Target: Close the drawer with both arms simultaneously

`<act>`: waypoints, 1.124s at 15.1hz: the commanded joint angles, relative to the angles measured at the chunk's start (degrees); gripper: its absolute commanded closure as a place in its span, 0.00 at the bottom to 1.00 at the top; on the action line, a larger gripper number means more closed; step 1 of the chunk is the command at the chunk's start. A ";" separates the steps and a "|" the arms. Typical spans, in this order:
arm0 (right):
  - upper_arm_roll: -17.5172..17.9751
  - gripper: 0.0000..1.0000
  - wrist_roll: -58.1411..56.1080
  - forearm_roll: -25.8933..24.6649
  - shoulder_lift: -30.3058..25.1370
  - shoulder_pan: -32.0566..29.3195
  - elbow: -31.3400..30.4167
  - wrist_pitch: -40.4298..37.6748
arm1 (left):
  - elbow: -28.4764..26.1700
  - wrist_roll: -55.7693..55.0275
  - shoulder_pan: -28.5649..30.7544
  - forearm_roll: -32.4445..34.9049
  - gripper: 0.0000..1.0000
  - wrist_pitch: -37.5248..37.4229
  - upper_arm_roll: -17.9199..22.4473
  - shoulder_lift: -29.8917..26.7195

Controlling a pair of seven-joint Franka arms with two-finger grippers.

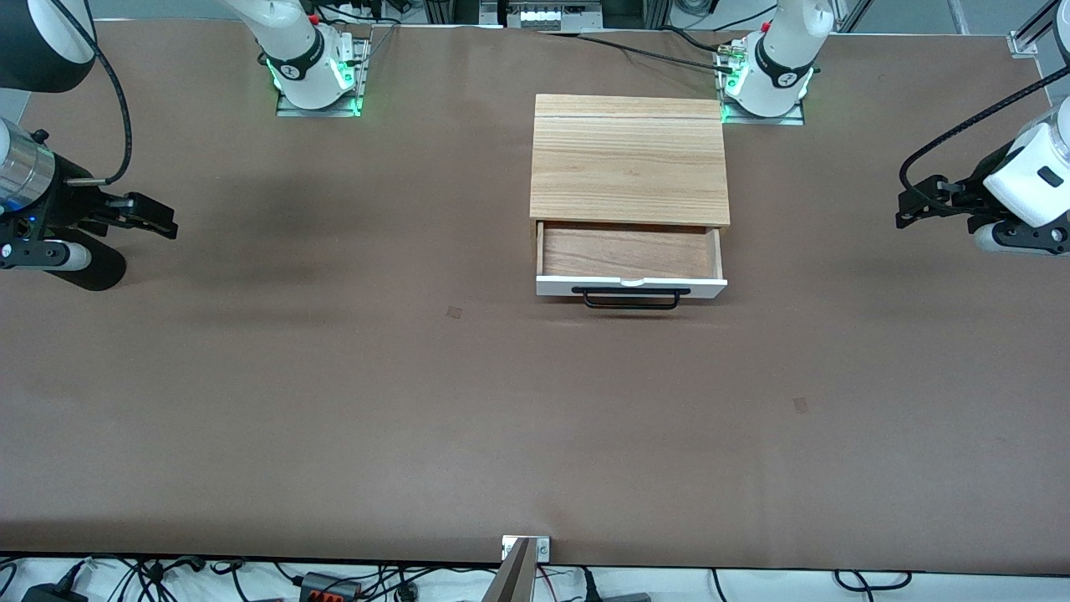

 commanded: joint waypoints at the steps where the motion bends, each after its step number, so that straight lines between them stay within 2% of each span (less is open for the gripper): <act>1: 1.19 0.00 -0.61 -0.75 -1.82 -1.02 -1.73 0.60 | 1.77 -0.77 0.37 0.00 0.00 -1.29 -0.50 0.57; 10: 1.19 0.00 -0.35 -0.75 -1.38 -1.02 -1.55 0.68 | 1.41 -0.42 0.63 -0.96 0.00 -2.51 0.11 1.18; 13: 1.10 0.00 -0.61 -0.13 -0.33 -1.11 -1.29 1.29 | 1.77 0.20 -0.07 -2.02 0.00 -3.40 -0.41 3.55; 15: 1.19 0.00 -0.52 0.05 0.72 -0.50 -1.47 4.01 | 1.77 0.20 0.01 -7.71 0.00 -2.78 -0.42 5.92; 17: 3.03 0.00 0.26 0.13 2.91 -0.41 -1.38 5.68 | 2.73 0.20 0.36 -13.26 0.00 -1.12 -0.33 9.08</act>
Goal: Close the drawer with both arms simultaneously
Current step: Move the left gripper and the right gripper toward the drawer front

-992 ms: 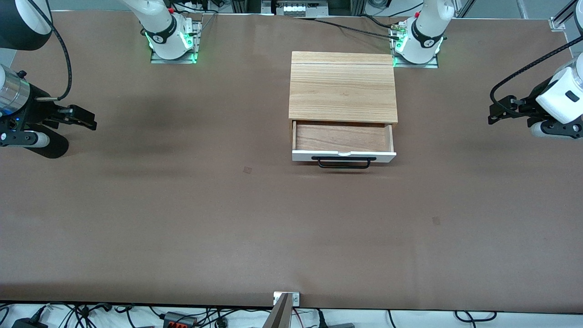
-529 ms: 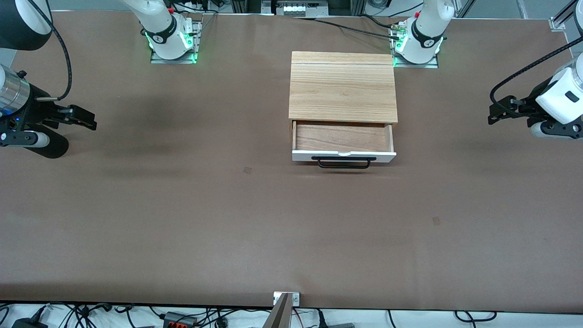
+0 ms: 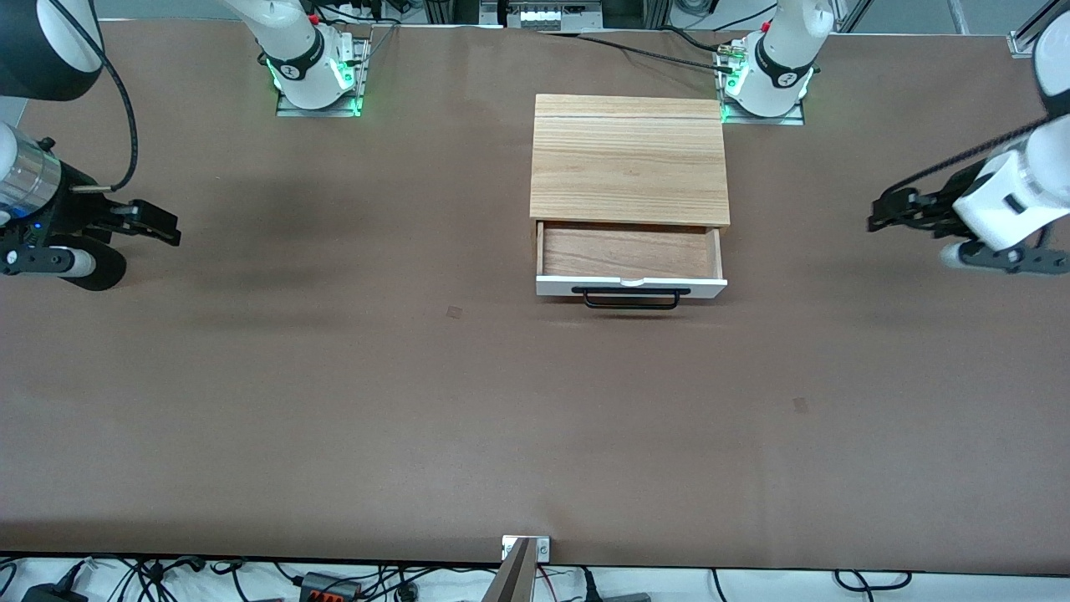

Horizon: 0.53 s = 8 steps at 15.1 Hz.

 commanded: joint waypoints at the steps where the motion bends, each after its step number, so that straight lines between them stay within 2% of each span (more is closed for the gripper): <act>1: 2.90 0.00 0.65 0.08 3.19 -0.17 -0.37 2.10 | 4.03 0.28 0.17 -5.38 0.00 2.42 -0.11 5.57; 3: 4.83 0.00 5.01 -0.01 6.70 1.85 1.03 3.76 | 4.57 0.28 -0.62 -6.17 0.00 6.45 -0.72 8.04; 5: 5.36 0.00 16.33 1.12 10.14 5.00 2.53 6.83 | 4.49 0.28 -0.89 -10.11 0.00 12.60 -2.56 10.23; 7: 5.72 0.00 22.77 4.27 12.69 9.22 2.71 10.96 | 4.48 0.37 -1.15 -12.50 0.00 17.88 -4.32 12.78; 8: 5.72 0.00 25.67 7.77 14.09 10.89 2.88 13.07 | 4.40 0.28 -1.15 -13.90 0.00 20.69 -5.37 13.92</act>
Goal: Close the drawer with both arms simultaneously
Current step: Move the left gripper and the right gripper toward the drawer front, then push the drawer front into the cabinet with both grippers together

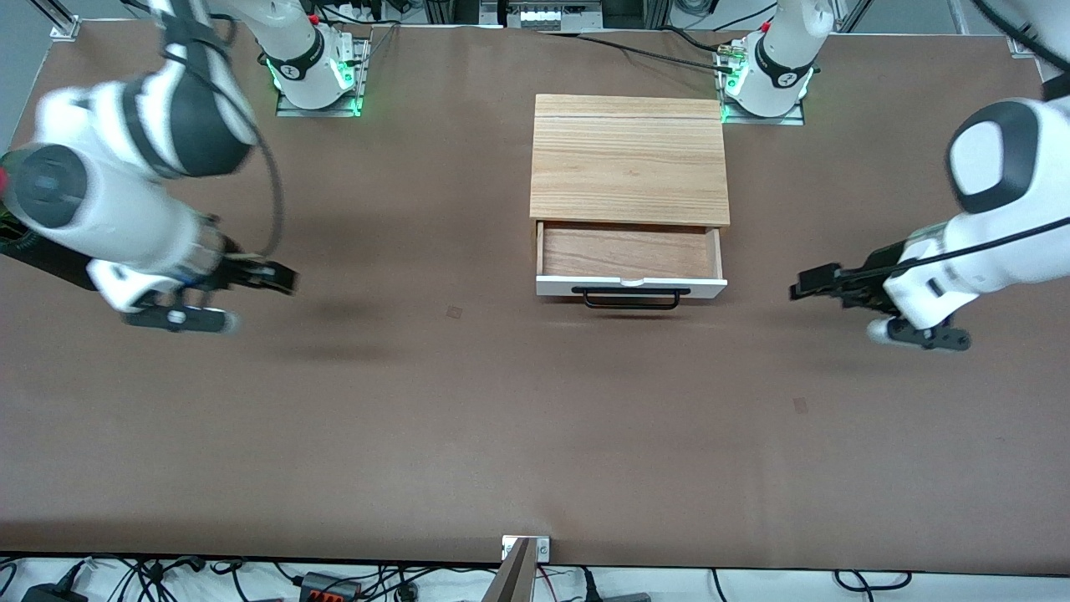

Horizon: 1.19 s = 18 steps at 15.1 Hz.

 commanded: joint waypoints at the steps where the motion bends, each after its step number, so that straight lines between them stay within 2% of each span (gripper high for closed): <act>1: 0.00 0.00 8.21 8.09 4.45 4.64 3.40 4.38 | 2.19 0.30 0.06 -4.23 0.00 5.93 -2.82 4.27; 3: 0.00 0.00 11.20 14.77 8.05 8.15 6.12 6.94 | 2.01 0.39 0.06 -7.31 0.00 9.97 -4.32 6.20; 5: 0.00 0.00 12.88 18.66 11.21 11.32 7.88 9.13 | 0.96 0.39 0.32 -7.85 0.00 14.80 -7.12 7.52; 8: -0.09 0.00 16.30 18.76 15.26 16.86 8.68 14.75 | -4.65 0.39 0.50 -8.29 0.00 24.28 -10.55 8.23; 10: 0.00 0.00 16.67 18.94 17.20 17.83 8.94 19.06 | -9.30 0.39 0.76 -13.80 0.00 31.14 -13.80 8.15; 11: 0.08 0.00 16.58 19.02 17.90 17.84 9.29 20.12 | -10.89 0.91 0.94 -14.35 0.00 32.83 -13.99 8.14; 15: 0.44 0.00 17.54 18.94 21.51 19.67 14.04 20.22 | -13.81 4.43 1.02 -15.06 0.00 30.83 -14.43 7.97; 18: 0.52 0.00 18.07 19.11 22.39 20.56 15.18 20.22 | -14.25 4.61 1.38 -15.23 0.00 25.21 -14.69 7.97</act>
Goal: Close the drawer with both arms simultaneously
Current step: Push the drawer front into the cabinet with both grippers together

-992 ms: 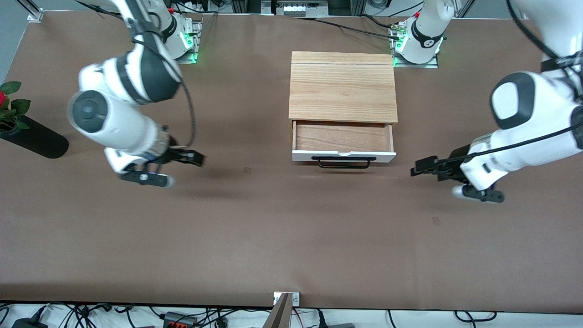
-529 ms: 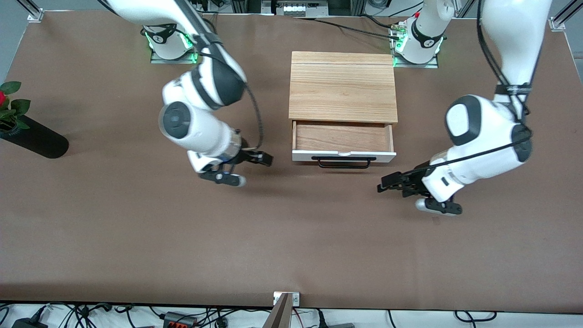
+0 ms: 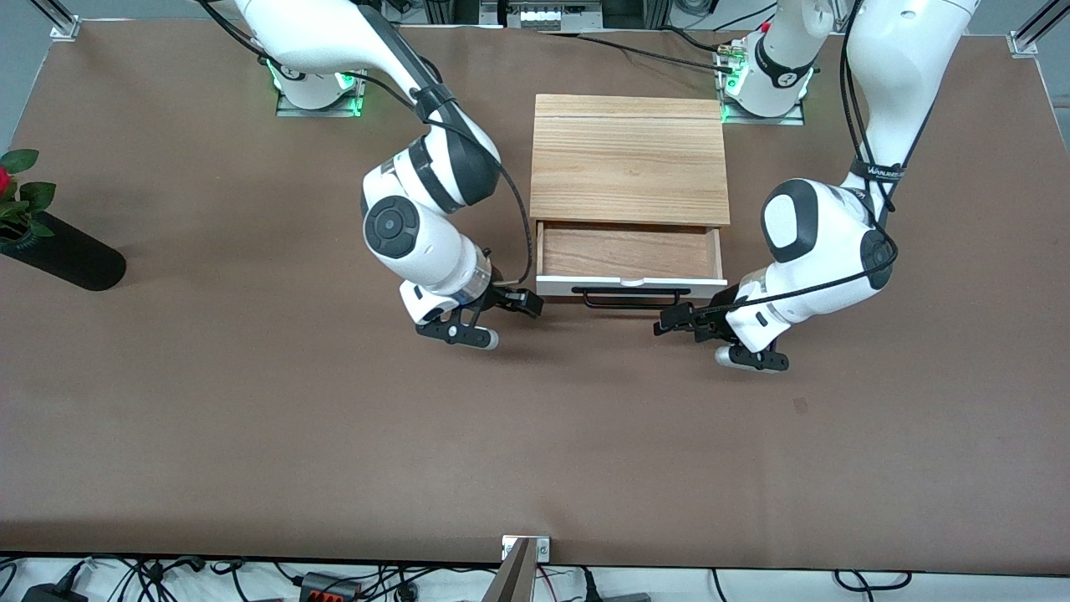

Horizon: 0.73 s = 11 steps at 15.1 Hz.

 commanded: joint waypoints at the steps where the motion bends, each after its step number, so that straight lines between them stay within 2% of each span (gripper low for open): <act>1: 0.01 0.00 1.16 1.03 1.96 1.33 2.63 -0.57 | -1.34 2.11 1.27 -1.73 0.00 -3.95 -0.96 -1.58; 6: 2.63 0.00 1.16 2.44 1.97 1.42 2.19 -2.24 | -1.96 2.02 1.27 -1.73 0.00 -5.18 -0.87 -1.58; 11: 2.82 0.00 0.80 2.09 1.97 2.91 2.19 -8.04 | -2.04 1.32 1.62 -1.73 0.00 -8.70 -0.87 -1.58</act>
